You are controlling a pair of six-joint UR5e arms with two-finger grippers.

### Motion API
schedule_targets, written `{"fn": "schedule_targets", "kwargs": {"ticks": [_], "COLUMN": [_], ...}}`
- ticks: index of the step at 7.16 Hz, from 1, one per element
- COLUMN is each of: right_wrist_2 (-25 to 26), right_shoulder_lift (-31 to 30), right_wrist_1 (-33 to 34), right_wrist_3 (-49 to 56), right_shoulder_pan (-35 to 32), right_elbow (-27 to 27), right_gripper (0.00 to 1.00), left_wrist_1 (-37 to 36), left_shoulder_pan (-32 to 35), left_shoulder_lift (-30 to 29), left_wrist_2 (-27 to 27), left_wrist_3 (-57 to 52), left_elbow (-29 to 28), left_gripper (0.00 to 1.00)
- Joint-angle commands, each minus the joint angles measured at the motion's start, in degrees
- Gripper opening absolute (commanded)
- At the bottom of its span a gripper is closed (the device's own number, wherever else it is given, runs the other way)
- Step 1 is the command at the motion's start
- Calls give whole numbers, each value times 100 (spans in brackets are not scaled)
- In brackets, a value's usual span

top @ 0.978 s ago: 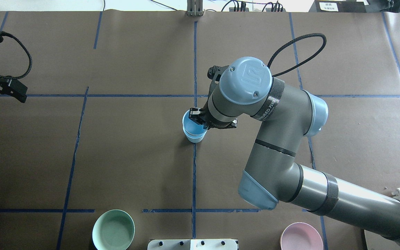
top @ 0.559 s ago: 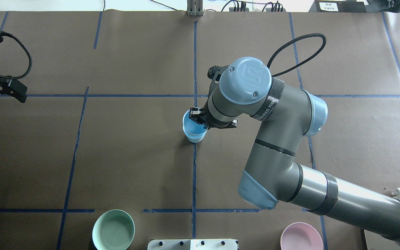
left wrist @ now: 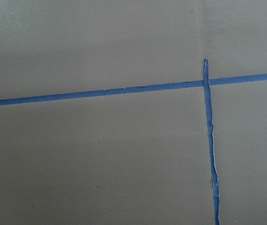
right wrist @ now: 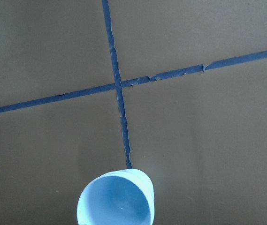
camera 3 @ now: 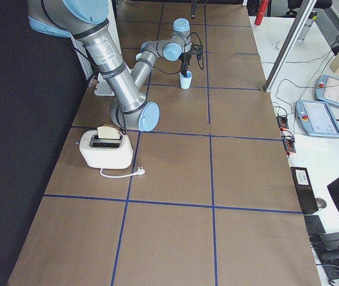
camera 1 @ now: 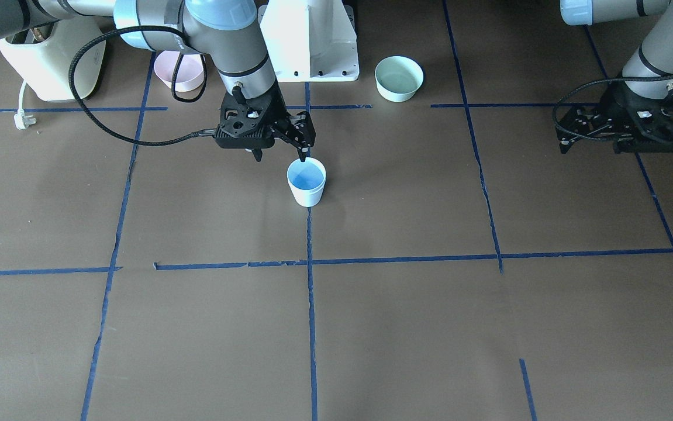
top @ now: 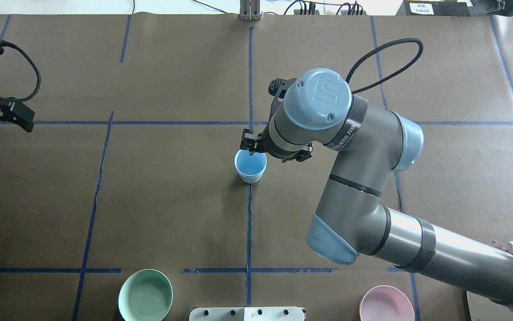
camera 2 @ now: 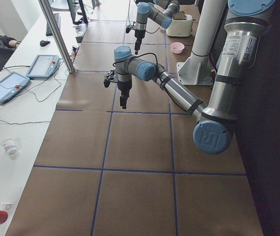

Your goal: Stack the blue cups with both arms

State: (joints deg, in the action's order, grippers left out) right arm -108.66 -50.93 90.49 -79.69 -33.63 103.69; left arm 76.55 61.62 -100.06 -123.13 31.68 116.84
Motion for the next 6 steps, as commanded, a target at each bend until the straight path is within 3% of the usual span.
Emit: {"fn": "schedule_targets", "kwargs": {"ticks": [1,3,6], "right_wrist_2": [-479,-927,-1631], "right_shoulder_lift": [-580,-1424,-2725], "right_wrist_1": [424,654,654], "right_wrist_3": [634,1776,4373], "right_shoulder_pan": [-624,-1240,-2627], "right_elbow": [779,1450,1515], "right_gripper": [100,100,100], "left_wrist_1": [-35,-44,26], "left_shoulder_pan": [409,1198,2597], "left_shoulder_lift": [109,294,268], "left_wrist_2": [-79,-562,-765], "left_wrist_3": [-493,-1816,-4119], "left_elbow": [-82,-633,-2090], "left_gripper": [100,100,100]}}
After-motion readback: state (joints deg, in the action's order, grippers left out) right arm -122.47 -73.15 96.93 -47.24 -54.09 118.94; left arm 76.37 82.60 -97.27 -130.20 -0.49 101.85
